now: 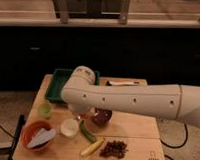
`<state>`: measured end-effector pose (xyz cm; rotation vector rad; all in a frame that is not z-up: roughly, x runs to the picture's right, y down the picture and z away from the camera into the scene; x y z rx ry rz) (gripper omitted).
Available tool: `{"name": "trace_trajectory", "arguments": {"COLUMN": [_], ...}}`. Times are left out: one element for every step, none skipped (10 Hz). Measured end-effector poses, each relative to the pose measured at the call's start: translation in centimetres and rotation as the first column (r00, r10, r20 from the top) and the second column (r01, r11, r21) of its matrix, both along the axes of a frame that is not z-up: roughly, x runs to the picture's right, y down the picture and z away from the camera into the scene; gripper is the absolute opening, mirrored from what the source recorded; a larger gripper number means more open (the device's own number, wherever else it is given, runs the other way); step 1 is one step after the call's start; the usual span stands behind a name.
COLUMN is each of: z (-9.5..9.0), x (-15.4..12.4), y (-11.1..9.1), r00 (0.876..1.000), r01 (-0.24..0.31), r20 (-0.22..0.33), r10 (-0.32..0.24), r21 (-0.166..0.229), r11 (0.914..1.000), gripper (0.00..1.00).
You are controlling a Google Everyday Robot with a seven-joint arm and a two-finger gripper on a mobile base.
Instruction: Place apple in paper cup
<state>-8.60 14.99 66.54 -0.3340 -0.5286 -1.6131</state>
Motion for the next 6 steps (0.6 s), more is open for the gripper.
{"name": "trace_trajectory", "arguments": {"z": [0.1,0.2,0.5,0.9,1.0,1.1], "x": [0.0,-0.3,-0.7,-1.4,-1.7,-1.7], "y": [0.1,0.3,0.7,1.3,1.5,1.6], "r00": [1.000,1.000,1.000,0.999,0.999,0.999], "r01": [0.004,0.006,0.012,0.019,0.022,0.023], "r20": [0.001,0.007,0.015,0.028,0.032,0.034], "r10": [-0.004,-0.006,-0.012,-0.019,-0.021,-0.022], "r21": [-0.001,-0.005,-0.011,-0.017,-0.020,-0.021], "r11": [1.0000,1.0000,0.9999,0.9997,0.9996,0.9995], "gripper": [0.00,0.00,0.00,0.00,0.00,0.00]}}
